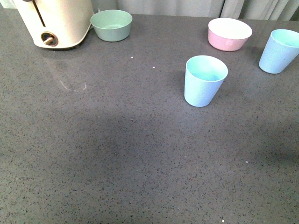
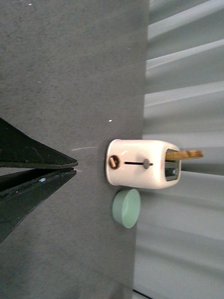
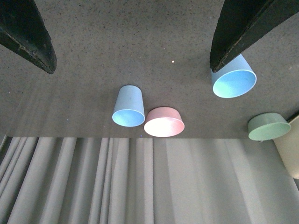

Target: Stack blue cups with both arms

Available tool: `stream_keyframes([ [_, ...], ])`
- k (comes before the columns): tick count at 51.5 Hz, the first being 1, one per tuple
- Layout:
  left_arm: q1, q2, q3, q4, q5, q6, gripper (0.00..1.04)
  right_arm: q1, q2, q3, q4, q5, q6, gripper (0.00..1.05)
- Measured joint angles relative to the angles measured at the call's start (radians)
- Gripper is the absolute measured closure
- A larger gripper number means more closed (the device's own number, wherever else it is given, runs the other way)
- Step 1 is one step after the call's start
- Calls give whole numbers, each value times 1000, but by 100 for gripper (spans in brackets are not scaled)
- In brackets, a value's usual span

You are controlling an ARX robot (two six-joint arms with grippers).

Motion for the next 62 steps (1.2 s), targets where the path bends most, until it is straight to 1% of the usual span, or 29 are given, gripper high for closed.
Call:
stream_keyframes([
  [1,0,-34,0,-41,-1,0,103,0,0,0,0,0,0,9],
  [3,0,-74,0,-68,-1,0,103,0,0,0,0,0,0,9],
  [18,0,-100,0,-77,-1,-1,103,0,0,0,0,0,0,9],
  [20,0,-100,0,-77,-1,0,98,0,0,0,0,0,0,9],
  [24,0,-100,0,-77,-1,0,86,0,0,0,0,0,0,9],
  [25,0,-100,0,-77,-1,0,82,4,7,3,-11,16,10,9],
  [27,0,-100,0,-77,-1,0,77,15,47,34,-106,83,43,9],
  [29,0,-100,0,-77,-1,0,71,7,101,60,-170,110,59,9],
  [31,0,-100,0,-77,-1,0,64,-21,161,75,-186,100,60,9],
  [34,0,-100,0,-77,-1,0,57,-90,261,93,-148,32,48,9],
  [35,0,-100,0,-77,-1,0,52,-122,303,104,-120,-1,40,9],
  [36,0,-100,0,-77,-1,0,48,-171,373,128,-72,-50,15,9],
  [37,0,-100,0,-77,-1,0,43,-203,425,147,-35,-71,2,9],
  [39,0,-100,0,-77,-1,0,36,-269,559,205,56,-135,-55,9],
  [40,0,-100,0,-77,-1,0,32,-288,615,232,87,-156,-80,9],
  [42,0,-100,0,-77,-1,0,25,-310,703,277,132,-184,-121,9],
  [45,0,-100,0,-77,-1,0,18,-322,849,355,195,-206,-200,9],
  [48,0,-100,0,-77,-1,0,8,-320,994,446,188,-238,-266,9],
  [49,0,-100,0,-77,-1,2,7,-315,1078,495,188,-239,-315,9],
  [51,0,-100,0,-77,-1,1,9,-300,1187,561,180,-229,-371,9],
  [56,0,-100,0,-77,-1,1,9,-251,1448,764,75,-232,-520,9],
  [58,0,-100,0,-77,0,1,9,-235,1517,832,29,-243,-552,9],
  [62,0,-100,0,-77,-1,1,9,-211,1603,920,-10,-235,-594,9],
])
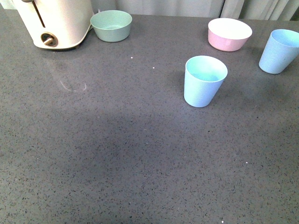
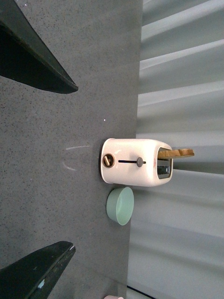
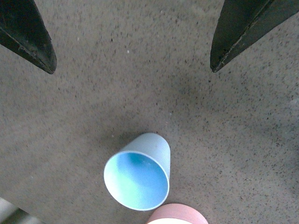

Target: Stack blue cups with both arms

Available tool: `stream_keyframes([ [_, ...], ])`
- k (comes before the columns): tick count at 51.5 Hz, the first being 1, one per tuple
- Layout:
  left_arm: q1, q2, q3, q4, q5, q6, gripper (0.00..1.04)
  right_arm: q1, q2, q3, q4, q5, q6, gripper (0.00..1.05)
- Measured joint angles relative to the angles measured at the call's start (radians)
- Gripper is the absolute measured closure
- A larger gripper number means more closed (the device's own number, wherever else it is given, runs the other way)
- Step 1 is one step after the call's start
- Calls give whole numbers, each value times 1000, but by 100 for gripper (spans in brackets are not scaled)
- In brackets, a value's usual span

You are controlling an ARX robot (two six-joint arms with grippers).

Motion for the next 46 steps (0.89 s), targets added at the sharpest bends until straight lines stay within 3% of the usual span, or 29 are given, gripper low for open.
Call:
stream_keyframes([
  [17,0,0,0,0,0,0,9,91,279,270,-116,58,-122,9],
  [37,0,0,0,0,0,0,9,157,468,463,-171,105,-127,10],
  [46,0,0,0,0,0,0,9,161,515,510,-197,114,-127,35],
])
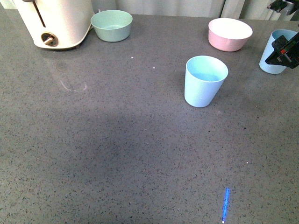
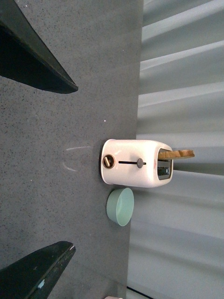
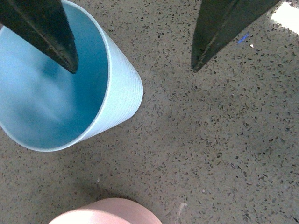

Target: Stack blue cups with both arms

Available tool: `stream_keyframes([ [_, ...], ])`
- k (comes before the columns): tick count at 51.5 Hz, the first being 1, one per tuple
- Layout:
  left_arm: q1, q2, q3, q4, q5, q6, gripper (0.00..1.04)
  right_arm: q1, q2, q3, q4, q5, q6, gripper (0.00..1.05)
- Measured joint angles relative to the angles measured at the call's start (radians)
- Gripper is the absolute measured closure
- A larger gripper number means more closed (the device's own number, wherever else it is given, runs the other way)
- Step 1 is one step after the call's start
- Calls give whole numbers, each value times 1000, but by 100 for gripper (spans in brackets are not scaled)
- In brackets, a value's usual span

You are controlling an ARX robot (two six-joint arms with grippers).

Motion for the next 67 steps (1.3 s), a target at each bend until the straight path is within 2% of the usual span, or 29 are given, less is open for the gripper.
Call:
stream_keyframes([
  [3,0,0,0,0,0,0,9,-1,12,12,-11,0,0,47],
  [9,0,0,0,0,0,0,9,-2,20,22,-25,-2,5,61],
  [14,0,0,0,0,0,0,9,-4,20,25,-33,-10,13,77],
  [21,0,0,0,0,0,0,9,-13,14,21,-30,-41,27,103],
  [31,0,0,0,0,0,0,9,-35,-63,-32,-55,-97,29,103],
  [38,0,0,0,0,0,0,9,-31,-204,-67,-127,-201,24,103],
  [44,0,0,0,0,0,0,9,29,-335,-71,-176,-234,23,103],
  [52,0,0,0,0,0,0,9,179,-403,-90,-216,-253,31,103],
  [56,0,0,0,0,0,0,9,248,-393,-119,-225,-227,33,103],
  [67,0,0,0,0,0,0,9,308,-377,-156,-228,-203,34,103],
])
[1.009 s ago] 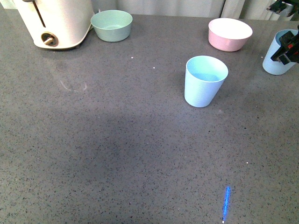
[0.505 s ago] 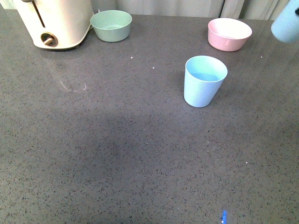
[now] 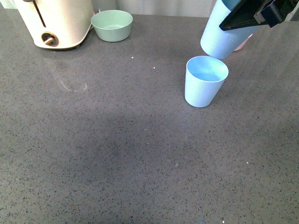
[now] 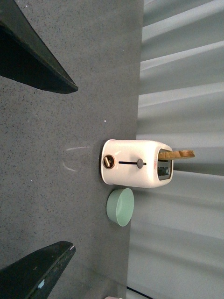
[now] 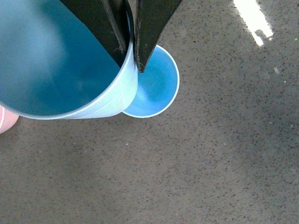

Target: Stack blue cups with both arms

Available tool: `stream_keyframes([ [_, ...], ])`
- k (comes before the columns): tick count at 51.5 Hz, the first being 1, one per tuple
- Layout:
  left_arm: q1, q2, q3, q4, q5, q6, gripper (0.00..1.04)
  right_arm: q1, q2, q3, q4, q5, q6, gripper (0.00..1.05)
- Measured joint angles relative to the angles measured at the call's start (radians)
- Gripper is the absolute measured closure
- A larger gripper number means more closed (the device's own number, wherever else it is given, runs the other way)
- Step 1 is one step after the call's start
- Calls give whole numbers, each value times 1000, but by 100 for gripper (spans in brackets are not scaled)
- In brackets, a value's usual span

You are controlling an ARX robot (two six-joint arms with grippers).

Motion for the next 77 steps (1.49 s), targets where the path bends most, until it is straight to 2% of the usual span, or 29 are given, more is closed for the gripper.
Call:
stream_keyframes([
  [23,0,0,0,0,0,0,9,43,11,-21,-27,8,-4,103],
  [45,0,0,0,0,0,0,9,46,81,-23,-4,37,-3,103],
  [51,0,0,0,0,0,0,9,51,81,-23,15,27,14,81],
  [60,0,0,0,0,0,0,9,50,72,-22,26,11,35,60],
  [61,0,0,0,0,0,0,9,46,63,-23,34,5,45,54],
  [66,0,0,0,0,0,0,9,29,29,-27,64,-18,76,42],
  [74,0,0,0,0,0,0,9,-95,-180,-138,274,-74,241,9],
  [77,0,0,0,0,0,0,9,-155,-280,-220,365,-55,291,9],
])
